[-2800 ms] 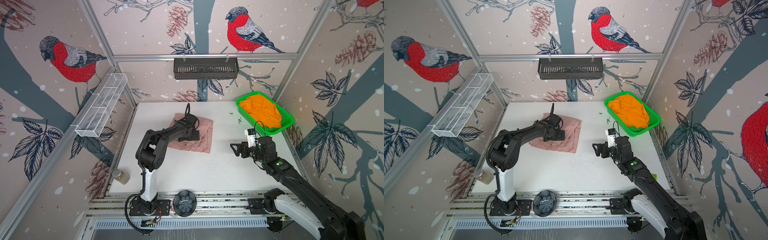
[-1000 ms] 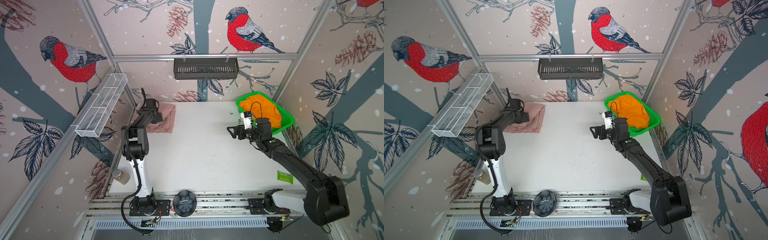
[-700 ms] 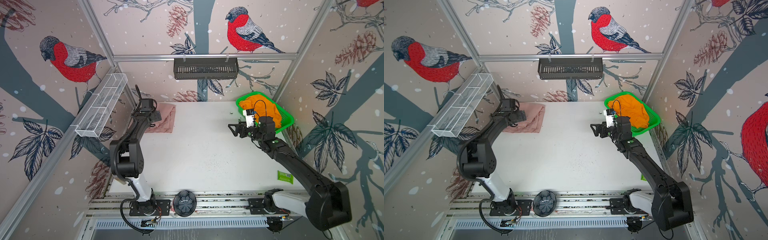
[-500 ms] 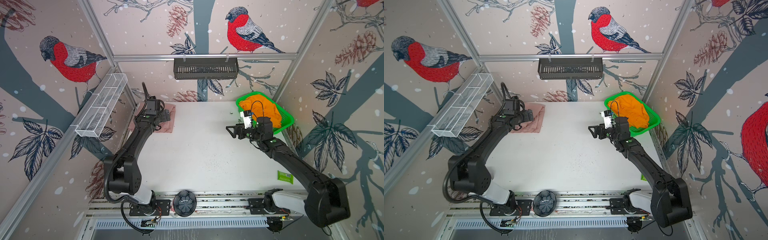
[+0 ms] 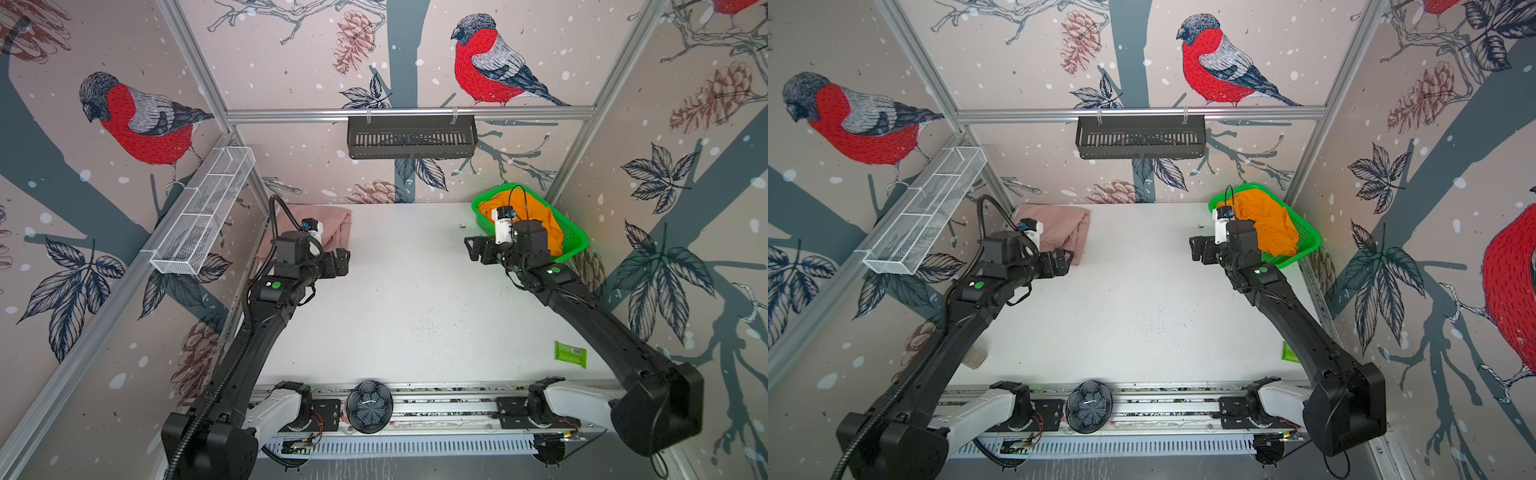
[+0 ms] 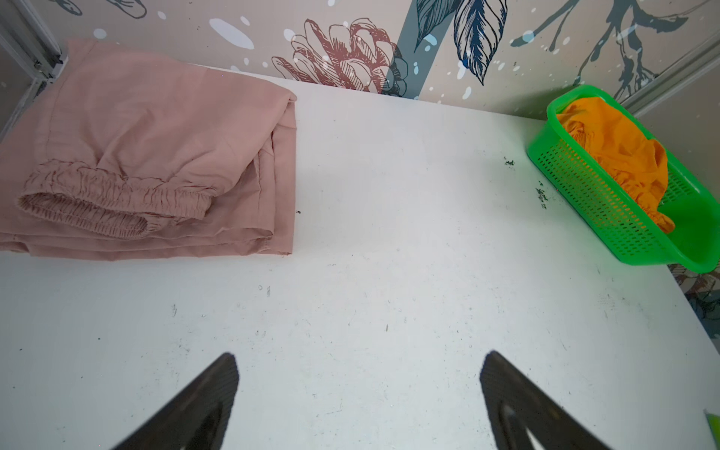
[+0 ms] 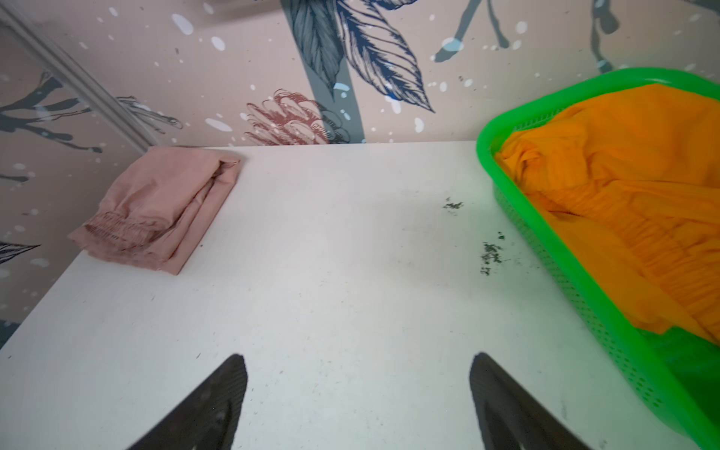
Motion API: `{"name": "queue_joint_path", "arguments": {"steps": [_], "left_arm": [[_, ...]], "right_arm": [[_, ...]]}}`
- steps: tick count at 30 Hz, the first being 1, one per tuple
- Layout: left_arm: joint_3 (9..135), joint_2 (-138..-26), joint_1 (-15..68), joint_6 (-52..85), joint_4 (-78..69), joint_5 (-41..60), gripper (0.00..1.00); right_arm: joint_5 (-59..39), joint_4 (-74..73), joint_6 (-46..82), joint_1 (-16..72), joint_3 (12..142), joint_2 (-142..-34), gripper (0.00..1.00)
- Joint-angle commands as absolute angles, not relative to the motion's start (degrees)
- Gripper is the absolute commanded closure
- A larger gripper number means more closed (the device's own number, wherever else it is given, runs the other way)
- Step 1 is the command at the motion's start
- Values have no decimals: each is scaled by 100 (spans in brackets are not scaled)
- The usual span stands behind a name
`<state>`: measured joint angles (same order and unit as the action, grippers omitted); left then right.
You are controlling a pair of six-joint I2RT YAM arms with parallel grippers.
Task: Fold and stack the shorts
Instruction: 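Release the pink shorts with the left gripper and lift it away, then lower the right gripper into the green basket and grasp the orange shorts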
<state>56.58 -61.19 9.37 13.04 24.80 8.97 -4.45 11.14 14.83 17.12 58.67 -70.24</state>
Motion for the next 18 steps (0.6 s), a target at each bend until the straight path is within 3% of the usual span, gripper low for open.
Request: {"name": "queue_joint_path", "arguments": {"steps": [1, 9, 14, 18], "left_arm": [[5396, -5993, 924, 1029, 2458, 974, 3], [5004, -5885, 835, 1073, 1974, 1249, 3], [4651, -5686, 819, 1449, 1558, 1852, 3], [4622, -5626, 734, 1449, 1578, 1523, 3]], "right_arm": [[458, 1442, 1520, 1462, 6195, -7153, 9], [541, 1352, 1399, 478, 7422, -8603, 7], [421, 1805, 1536, -353, 8711, -10178, 7], [363, 2158, 1392, -587, 9551, -11289, 8]]}}
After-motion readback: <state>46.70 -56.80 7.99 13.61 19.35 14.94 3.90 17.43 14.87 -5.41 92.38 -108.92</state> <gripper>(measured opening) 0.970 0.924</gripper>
